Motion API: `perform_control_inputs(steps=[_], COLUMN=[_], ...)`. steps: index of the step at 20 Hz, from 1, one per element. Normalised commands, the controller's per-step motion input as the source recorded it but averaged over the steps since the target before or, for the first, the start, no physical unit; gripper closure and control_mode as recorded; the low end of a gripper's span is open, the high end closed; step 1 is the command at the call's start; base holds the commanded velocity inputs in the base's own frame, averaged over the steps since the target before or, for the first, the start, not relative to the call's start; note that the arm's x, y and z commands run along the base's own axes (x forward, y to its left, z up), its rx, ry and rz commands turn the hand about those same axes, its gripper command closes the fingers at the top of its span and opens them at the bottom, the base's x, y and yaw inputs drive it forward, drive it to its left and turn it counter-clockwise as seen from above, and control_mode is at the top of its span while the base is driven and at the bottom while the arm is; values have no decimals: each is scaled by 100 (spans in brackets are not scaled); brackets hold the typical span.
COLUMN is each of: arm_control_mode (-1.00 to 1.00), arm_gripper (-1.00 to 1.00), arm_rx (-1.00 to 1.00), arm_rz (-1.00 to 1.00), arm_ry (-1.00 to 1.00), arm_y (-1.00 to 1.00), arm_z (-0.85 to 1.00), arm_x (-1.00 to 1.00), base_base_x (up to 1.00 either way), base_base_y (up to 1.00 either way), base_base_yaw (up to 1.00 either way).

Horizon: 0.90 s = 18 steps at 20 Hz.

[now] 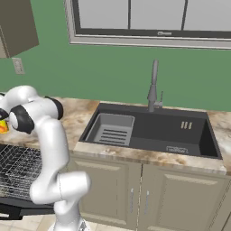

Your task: Pick up the cup and bowl from the counter, place them in the dishwasher, and close the dishwasher door.

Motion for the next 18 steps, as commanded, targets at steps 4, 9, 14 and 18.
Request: perform_control_inputs(steps=[4, 9, 14, 18], arm_control_mode=[-100, -100, -100, -100], arm_gripper=[-100, -100, -100, -100], arm_rx=[0, 1, 0, 0], arm_rz=[0, 0, 0, 0], arm_ry=[0, 0, 0, 0], arm_y=[2, 15, 20, 26], arm_z=[-25, -33, -19, -12], arm_x=[24, 29, 30, 24], base_base_x=[0, 0, 0, 0], base_base_y=[0, 0, 0, 0], base_base_yaw=[0, 0, 0, 0])
